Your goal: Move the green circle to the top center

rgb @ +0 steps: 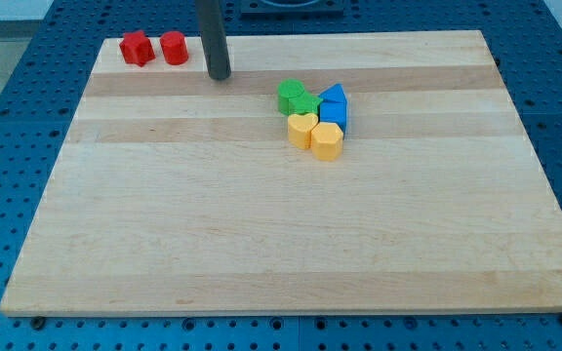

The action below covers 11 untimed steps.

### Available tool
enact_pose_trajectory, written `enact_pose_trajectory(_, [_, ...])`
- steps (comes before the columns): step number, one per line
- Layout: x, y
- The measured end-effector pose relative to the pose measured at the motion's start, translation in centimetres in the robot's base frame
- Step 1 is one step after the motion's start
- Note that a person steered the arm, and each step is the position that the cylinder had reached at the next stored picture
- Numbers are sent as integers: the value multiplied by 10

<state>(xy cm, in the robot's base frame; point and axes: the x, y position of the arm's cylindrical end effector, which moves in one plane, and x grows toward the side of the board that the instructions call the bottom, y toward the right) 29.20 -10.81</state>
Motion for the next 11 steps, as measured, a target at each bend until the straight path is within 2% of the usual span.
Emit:
enact_pose_trajectory(1, [47,2])
enact_pose_trajectory(2, [66,27])
enact_pose_trajectory(4, [80,95])
enact_pose_trajectory(6, [64,112])
enact_pose_trajectory(11, [-14,111])
